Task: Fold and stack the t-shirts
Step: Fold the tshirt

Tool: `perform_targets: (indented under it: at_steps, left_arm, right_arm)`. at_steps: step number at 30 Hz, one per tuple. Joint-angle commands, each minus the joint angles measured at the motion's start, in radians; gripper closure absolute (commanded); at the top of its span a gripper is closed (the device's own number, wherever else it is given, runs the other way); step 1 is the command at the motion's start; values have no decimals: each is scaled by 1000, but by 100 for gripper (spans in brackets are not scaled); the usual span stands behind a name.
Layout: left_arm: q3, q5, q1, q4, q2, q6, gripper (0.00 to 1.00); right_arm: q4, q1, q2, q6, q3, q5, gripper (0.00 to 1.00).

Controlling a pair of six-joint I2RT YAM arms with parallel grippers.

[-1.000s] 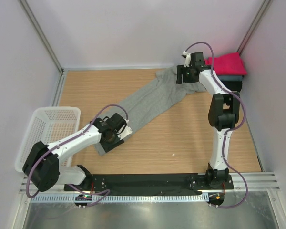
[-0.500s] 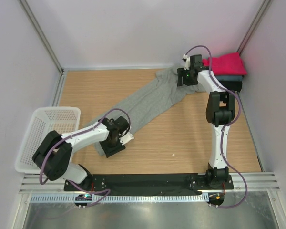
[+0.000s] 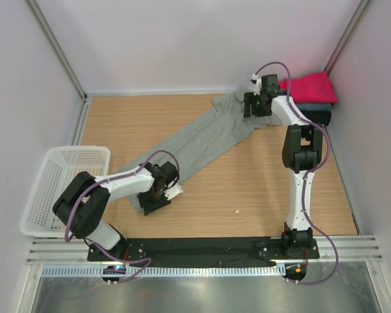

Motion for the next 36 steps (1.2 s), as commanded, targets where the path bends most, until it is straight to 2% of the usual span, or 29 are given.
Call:
perform_targets:
  at_steps: [1, 3, 4, 6, 7, 9, 14, 17, 24, 29, 36]
  left_arm:
    - [4, 6, -2, 9, 4, 7, 63]
    - [4, 12, -1, 4, 11, 8, 69]
    - [5, 13, -1, 1, 15, 9, 78]
    - [10, 16, -2, -5, 20, 15, 87]
    - [13, 23, -2, -8, 21, 16, 95]
    - [17, 47, -1, -27, 15, 33, 100]
    - [68, 148, -13, -96, 0, 62, 100]
    - [115, 176, -61, -154, 8, 81, 100]
    - [191, 254, -286, -243, 67, 61, 100]
    - [237, 288, -352, -258, 155, 61, 100]
    - [379, 328, -490, -303, 271, 59, 100]
  right_arm:
    - [-11, -4, 21, 9, 56, 12, 31]
    - [-23, -4, 47, 13, 77, 12, 31]
    - [-31, -4, 57, 15, 94, 15, 31]
    - [-45, -4, 70, 15, 109, 18, 31]
    - [-49, -3, 84, 13, 125, 16, 31]
    - [-66, -3, 110, 15, 142, 18, 31]
    - [-124, -1, 201, 12, 276, 13, 30]
    - [-166, 6, 254, 15, 367, 7, 30]
    - [-166, 34, 293, 12, 428, 16, 28]
    - [-166, 55, 308, 1, 461, 16, 27]
    - [-161, 83, 322, -17, 493, 25, 27]
